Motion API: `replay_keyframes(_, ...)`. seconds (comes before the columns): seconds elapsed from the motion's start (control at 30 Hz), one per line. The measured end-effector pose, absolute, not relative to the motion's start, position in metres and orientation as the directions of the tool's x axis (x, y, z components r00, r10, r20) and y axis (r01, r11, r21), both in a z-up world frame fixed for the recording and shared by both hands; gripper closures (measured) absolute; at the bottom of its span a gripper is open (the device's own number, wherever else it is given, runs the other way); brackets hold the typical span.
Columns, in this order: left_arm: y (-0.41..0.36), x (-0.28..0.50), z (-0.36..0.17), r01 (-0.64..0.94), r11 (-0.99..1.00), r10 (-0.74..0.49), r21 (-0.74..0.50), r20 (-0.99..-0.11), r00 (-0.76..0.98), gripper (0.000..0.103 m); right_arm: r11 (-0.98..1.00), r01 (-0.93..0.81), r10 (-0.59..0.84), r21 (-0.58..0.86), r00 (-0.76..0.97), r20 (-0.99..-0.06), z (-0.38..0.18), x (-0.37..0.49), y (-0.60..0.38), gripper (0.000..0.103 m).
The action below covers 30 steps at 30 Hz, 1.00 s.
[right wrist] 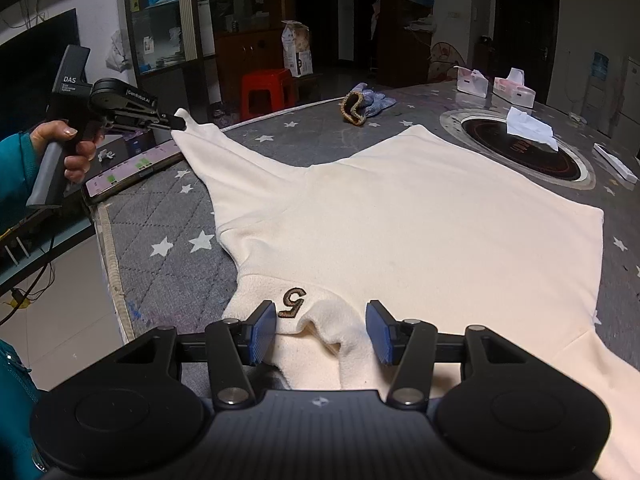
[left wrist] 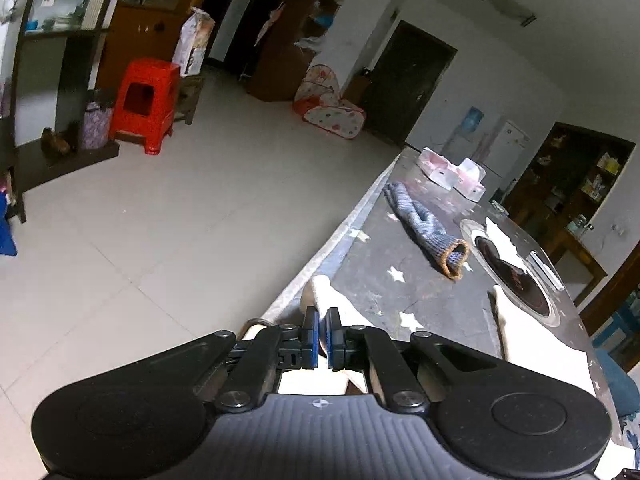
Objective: Fold clothes
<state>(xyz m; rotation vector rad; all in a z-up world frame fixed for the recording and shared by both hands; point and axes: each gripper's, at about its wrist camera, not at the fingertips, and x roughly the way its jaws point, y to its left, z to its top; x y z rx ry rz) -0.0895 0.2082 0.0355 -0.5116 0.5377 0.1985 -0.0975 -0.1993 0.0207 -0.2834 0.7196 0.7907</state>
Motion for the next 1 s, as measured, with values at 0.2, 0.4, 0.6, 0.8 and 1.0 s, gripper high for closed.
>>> replay_keyframes(0.2,0.154,-0.071,0.062,-0.118,0.896,-0.101,-0.428,-0.455,0.885,0.099,0.692,-0.721,0.554,0.043,0.491,-0.672,0.023,-0.099,-0.201,0.052)
replay_keyframes(0.4,0.088,-0.049,0.091,0.119,0.891,-0.298,-0.438,-0.368,0.881,0.099,0.711,-0.698,0.573,0.080,0.511,-0.641,0.031,-0.101,-0.211,0.052)
replay_keyframes(0.6,0.015,-0.043,0.096,0.342,0.809,-0.514,-0.478,-0.292,0.807,0.099,0.771,-0.630,0.543,0.090,0.576,-0.612,0.041,-0.098,-0.237,0.052)
replay_keyframes(0.8,-0.051,-0.040,0.069,0.450,0.752,-0.638,-0.482,-0.360,0.680,0.085,0.851,-0.504,0.476,0.147,0.623,-0.621,0.039,-0.090,-0.275,0.052)
replay_keyframes(1.0,-0.044,-0.054,0.054,0.436,0.802,-0.592,-0.408,-0.446,0.672,0.057,0.875,-0.451,0.456,0.179,0.640,-0.618,0.041,-0.090,-0.300,0.052)
